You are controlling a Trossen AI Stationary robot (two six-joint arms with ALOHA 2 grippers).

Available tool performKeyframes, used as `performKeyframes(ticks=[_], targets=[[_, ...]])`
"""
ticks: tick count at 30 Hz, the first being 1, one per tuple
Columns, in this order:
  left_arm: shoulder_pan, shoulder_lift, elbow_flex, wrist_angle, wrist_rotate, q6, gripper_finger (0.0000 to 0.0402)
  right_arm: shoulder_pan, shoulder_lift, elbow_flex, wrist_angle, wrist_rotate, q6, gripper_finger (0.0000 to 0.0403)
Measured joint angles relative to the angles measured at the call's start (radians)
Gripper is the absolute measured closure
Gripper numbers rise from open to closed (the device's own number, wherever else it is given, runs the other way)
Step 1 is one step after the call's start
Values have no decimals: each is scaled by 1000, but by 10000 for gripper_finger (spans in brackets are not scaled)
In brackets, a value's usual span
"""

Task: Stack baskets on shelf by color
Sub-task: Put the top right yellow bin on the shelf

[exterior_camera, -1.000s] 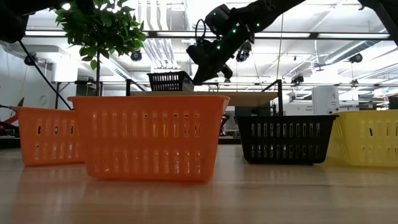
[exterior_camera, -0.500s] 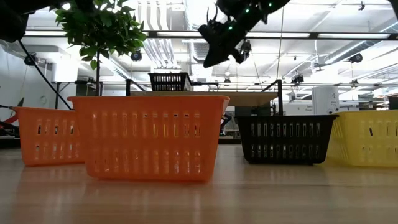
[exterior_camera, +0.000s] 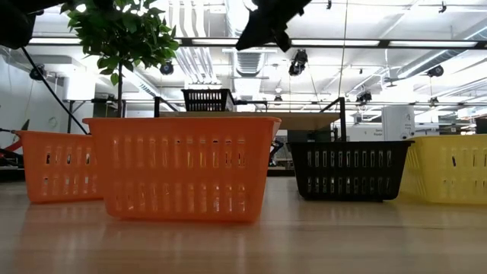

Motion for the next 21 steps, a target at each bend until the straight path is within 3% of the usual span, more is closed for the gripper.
performKeyframes(ticks=[4, 21], targets=[[0, 0, 0, 0, 0, 0, 391, 12, 0, 0, 1, 53, 1, 394], [0, 1, 0, 0, 0, 0, 391, 17, 0, 0, 3, 52, 5, 394]])
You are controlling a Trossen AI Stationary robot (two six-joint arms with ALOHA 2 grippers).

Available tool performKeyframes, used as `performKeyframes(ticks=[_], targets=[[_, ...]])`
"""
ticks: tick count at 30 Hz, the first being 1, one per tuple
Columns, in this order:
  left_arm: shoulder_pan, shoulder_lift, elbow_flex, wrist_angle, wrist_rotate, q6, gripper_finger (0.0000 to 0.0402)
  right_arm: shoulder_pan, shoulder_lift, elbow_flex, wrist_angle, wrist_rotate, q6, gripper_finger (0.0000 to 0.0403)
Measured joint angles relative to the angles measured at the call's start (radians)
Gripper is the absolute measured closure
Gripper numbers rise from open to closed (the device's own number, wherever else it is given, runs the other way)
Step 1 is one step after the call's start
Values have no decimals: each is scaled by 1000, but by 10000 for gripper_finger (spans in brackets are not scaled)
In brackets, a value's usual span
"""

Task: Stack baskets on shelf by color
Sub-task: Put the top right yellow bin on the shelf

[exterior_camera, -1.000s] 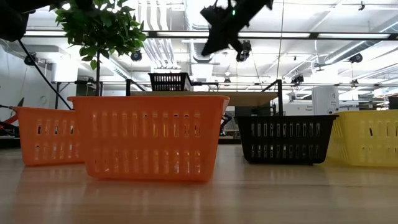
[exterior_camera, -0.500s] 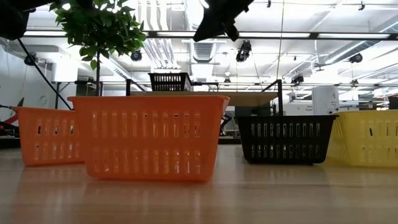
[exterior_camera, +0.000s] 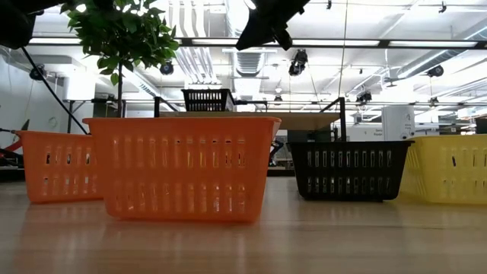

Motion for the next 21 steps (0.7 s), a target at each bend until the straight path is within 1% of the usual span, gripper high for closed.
performKeyframes(ticks=[7, 16, 21], targets=[[0, 0, 0, 0, 0, 0, 391, 44, 0, 0, -5, -2, 7, 394], [0, -2, 0, 0, 0, 0, 391, 195, 1, -9, -11, -1, 0, 394], [0, -2, 0, 0, 0, 0, 391, 263, 1, -29, -12, 0, 23, 394]])
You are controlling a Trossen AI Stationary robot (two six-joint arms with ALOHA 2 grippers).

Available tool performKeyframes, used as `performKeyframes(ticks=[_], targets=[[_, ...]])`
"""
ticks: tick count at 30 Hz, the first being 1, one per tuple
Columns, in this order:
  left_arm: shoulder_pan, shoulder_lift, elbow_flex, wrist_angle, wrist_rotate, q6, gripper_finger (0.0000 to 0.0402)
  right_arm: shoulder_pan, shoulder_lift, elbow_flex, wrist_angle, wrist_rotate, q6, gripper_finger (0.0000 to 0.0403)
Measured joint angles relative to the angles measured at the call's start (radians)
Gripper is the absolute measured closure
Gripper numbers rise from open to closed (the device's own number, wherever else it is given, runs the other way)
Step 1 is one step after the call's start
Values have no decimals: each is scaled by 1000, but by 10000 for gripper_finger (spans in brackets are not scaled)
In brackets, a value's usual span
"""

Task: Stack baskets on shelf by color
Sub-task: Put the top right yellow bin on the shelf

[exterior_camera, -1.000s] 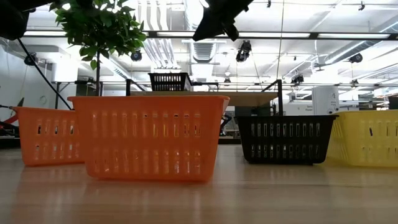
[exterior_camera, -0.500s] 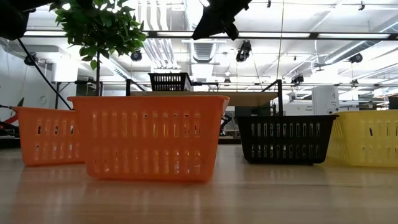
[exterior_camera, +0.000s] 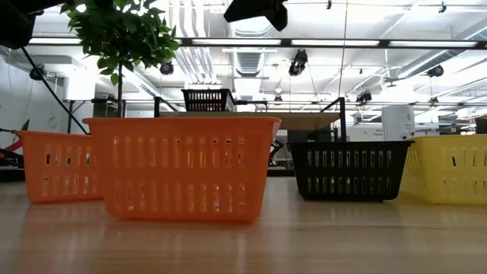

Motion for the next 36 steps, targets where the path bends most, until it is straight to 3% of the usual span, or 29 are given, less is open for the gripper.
performKeyframes(ticks=[15, 20, 26, 36], targets=[[0, 0, 0, 0, 0, 0, 391, 109, 0, -125, 47, 54, 47, 394], [0, 0, 0, 0, 0, 0, 391, 138, 0, -213, 189, 54, -40, 394], [0, 2, 1, 0, 0, 0, 391, 140, 1, -341, 548, -3, -185, 394], [0, 13, 1, 0, 0, -2, 391, 142, -1, -489, 733, -26, -253, 394]])
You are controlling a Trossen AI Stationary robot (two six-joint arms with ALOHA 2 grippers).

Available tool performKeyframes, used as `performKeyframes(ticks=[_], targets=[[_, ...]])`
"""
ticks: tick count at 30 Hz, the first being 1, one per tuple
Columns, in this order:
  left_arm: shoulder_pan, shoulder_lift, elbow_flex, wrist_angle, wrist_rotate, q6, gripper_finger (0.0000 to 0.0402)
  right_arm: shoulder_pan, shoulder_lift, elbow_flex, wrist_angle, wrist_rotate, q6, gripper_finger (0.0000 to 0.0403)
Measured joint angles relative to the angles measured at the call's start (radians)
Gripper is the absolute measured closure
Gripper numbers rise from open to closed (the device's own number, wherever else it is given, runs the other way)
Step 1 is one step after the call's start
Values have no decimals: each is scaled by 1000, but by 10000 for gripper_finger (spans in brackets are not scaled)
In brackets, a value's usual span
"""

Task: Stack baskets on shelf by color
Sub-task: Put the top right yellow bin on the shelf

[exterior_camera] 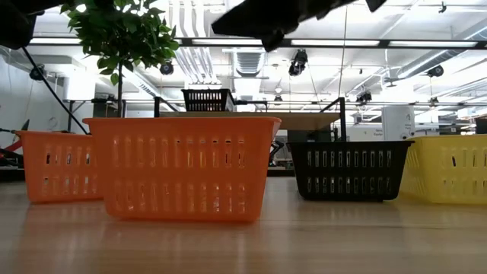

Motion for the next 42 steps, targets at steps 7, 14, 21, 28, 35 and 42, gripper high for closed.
performKeyframes(ticks=[7, 14, 21, 28, 35, 42], targets=[[0, 0, 0, 0, 0, -1, 391, -6, -27, -56, 11, 25, -10, 394], [-1, 2, 0, 0, 0, -3, 391, -7, -120, -148, 29, 26, -15, 394], [0, 5, 0, -1, 0, -2, 391, -9, -205, -288, 152, 28, 13, 394], [0, 6, 3, 1, 0, 0, 391, -9, -222, -365, 210, 29, 77, 394], [0, 7, 4, 0, 0, 0, 391, -9, -212, -368, 216, 28, 77, 394], [0, 10, 3, 1, 0, 1, 391, -9, -212, -368, 214, 36, 68, 394]])
